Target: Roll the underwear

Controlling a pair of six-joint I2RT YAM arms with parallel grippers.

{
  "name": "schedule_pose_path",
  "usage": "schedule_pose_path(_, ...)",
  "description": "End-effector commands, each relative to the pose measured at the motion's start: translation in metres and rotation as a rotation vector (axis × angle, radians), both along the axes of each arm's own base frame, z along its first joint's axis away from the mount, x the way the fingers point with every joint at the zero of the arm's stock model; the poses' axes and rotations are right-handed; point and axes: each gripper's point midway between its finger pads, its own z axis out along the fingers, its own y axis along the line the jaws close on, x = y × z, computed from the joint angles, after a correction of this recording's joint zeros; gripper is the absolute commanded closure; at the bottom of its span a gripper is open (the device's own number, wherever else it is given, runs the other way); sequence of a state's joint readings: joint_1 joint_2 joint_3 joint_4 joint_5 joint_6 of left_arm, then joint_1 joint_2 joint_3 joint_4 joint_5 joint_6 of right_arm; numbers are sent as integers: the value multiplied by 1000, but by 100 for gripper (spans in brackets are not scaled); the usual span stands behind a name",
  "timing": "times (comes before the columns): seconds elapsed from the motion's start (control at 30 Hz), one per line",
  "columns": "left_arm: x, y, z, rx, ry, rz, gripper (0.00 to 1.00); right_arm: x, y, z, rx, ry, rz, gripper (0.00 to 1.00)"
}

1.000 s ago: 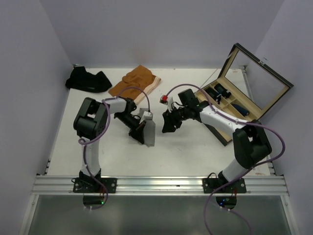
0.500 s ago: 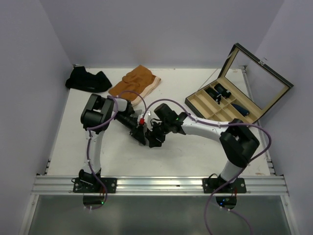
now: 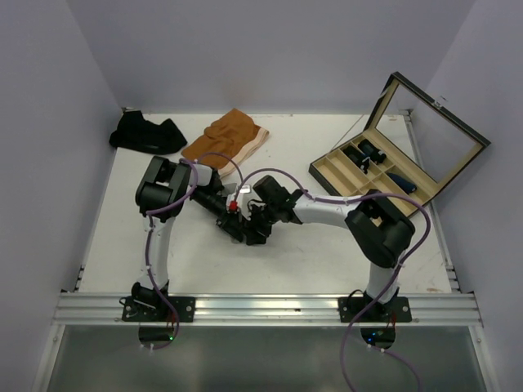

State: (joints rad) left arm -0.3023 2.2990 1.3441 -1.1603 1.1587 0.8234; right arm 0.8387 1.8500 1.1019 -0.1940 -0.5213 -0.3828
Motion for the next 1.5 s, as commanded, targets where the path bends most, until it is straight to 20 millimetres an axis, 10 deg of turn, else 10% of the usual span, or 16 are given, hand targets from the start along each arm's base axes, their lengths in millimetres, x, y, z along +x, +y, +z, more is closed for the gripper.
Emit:
schedule_pose_path(0.0,7,19,-44,86,-128,-72,100,6,20,14,78,-47,69,48)
schedule_pose_path(0.27,6,21,-46,89,-127,-59,100,-6,14,-9,39,-32,85,53)
schedule_pose_path(0.5,3,21,-36,66,-161,-46,95,-18,3,-30,-9,33,82,89)
schedule_pose_path(0.7,11,17,15,-14,-340,70,63,-45,2,-29,9,222,56,100)
schedule_pose_path(0.8,40,26,60,-12,-560,203,58,-60,1,-30,19,327,47,100)
schedule_pose_path(1.03,51,68,93,141,-981,332,57,-60,0,-40,73,616,-66,100)
schedule_pose_path(1.33,-2,89,70,160,-1326,58,58,-41,2,-64,42,865,-210,100)
schedule_pose_path(1.47,-22,63,62,84,-1470,-141,60,-33,3,-77,12,919,-261,100)
